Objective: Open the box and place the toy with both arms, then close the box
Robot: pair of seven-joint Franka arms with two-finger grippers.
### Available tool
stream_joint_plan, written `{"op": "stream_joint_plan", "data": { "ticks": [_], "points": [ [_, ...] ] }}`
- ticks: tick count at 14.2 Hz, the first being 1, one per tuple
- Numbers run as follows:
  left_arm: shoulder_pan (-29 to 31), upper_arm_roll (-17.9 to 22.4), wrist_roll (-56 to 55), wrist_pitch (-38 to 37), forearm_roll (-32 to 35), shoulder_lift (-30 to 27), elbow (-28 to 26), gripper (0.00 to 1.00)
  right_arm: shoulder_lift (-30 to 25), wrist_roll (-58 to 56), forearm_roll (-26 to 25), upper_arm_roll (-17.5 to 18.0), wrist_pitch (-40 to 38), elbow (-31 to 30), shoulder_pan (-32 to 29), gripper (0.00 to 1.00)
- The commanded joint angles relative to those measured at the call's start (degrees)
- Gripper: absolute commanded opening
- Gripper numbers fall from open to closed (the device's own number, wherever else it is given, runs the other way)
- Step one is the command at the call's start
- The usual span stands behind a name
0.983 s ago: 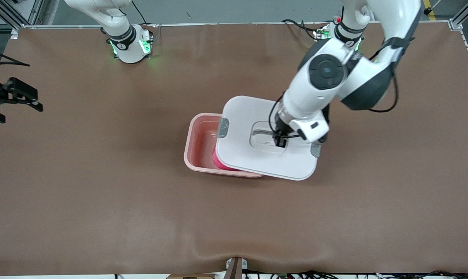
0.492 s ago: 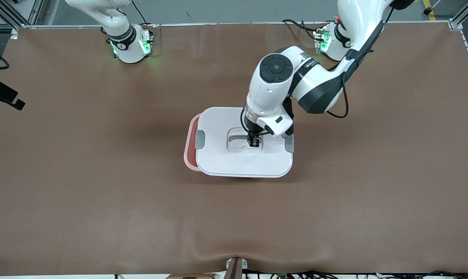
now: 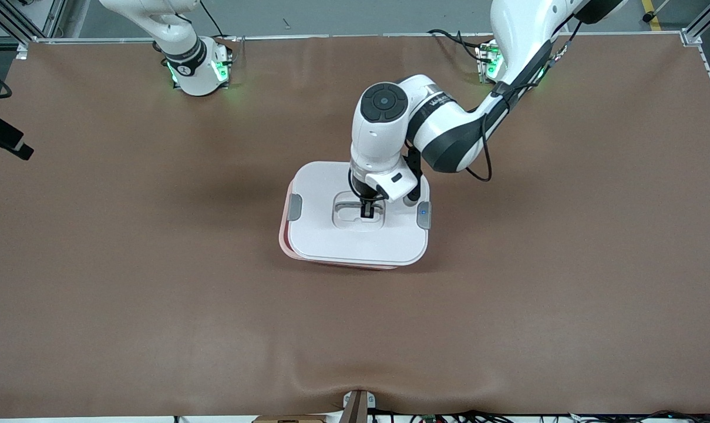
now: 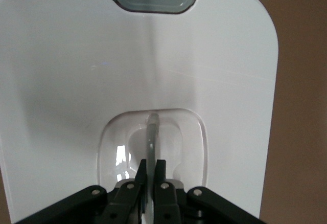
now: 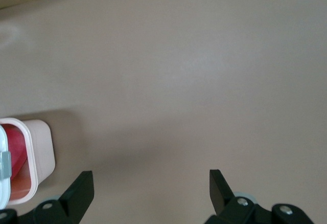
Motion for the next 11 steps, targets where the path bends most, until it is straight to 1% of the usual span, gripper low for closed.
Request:
{"op": "stream_joint_plan", "data": {
  "ticks": [1,3,6,11],
  "points": [
    [-1.1,0.0,-0.6,1.4,1.7,0.1,0.6,0.00,-0.6,-0.8,-1.4,1.2,3.2,-2.0,-0.9,1.00],
    [-1.1,0.0,-1.1,4.3,1.6,0.0,-0.6,0.00,0.1,-1.3,-1.4,1.8,4.8,-2.0,-1.5,1.00],
    [-1.2,0.0,-0.4,6.5,1.8,0.0,-1.2,0.00,0.8,-5.1,-1.4,4.5,5.6,-2.1,-4.1,1.00],
    [-1.3,0.1,0.1,6.5,2.4,0.1,-1.8,0.00,1.2,-4.6,-1.4,4.5,5.2,-2.3,-3.6,1.00]
  ]
}}
